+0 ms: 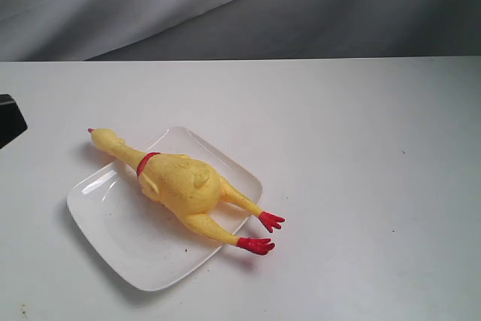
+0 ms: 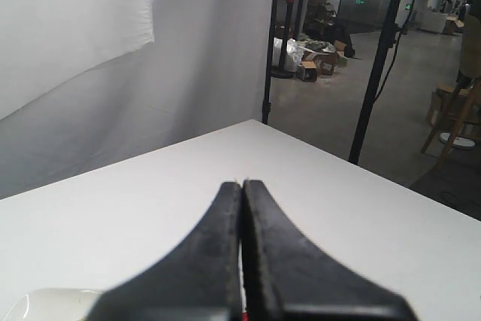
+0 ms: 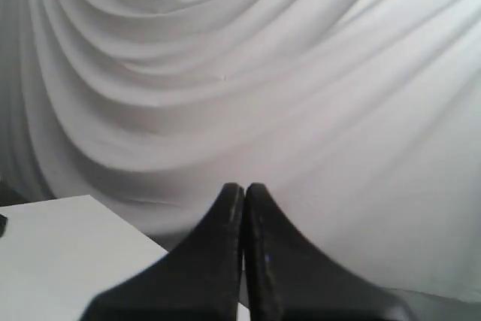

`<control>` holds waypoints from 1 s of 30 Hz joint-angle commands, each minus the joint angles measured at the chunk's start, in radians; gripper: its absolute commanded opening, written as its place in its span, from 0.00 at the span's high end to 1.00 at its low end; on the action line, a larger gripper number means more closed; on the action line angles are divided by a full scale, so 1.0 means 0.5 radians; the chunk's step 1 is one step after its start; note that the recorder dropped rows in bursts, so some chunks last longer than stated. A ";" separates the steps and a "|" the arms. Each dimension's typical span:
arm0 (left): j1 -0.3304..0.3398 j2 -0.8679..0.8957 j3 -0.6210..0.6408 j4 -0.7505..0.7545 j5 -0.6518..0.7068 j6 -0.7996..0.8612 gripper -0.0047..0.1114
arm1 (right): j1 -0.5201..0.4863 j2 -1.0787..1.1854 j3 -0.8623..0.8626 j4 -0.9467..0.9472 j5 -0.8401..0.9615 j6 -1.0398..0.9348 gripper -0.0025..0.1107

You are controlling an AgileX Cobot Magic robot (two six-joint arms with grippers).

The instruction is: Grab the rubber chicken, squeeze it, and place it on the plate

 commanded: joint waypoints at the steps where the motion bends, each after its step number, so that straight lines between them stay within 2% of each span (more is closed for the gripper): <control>1: 0.000 -0.013 -0.014 -0.006 0.014 0.004 0.96 | -0.281 -0.042 0.165 -0.197 -0.035 0.249 0.98; 9: 0.000 -0.013 -0.014 -0.006 0.014 0.004 0.96 | -0.868 -0.263 0.896 -0.145 -0.549 0.415 0.98; 15: 0.000 -0.013 -0.014 -0.006 0.014 0.004 0.96 | -1.118 -0.513 1.473 -0.145 -0.808 0.489 0.98; 22: 0.000 -0.013 -0.014 -0.006 0.014 0.004 0.96 | -1.213 -0.733 1.862 -0.145 -0.858 0.582 0.98; 30: 0.000 -0.013 -0.014 -0.006 0.014 0.004 0.96 | -1.251 -0.758 2.062 -0.161 -0.901 0.639 0.98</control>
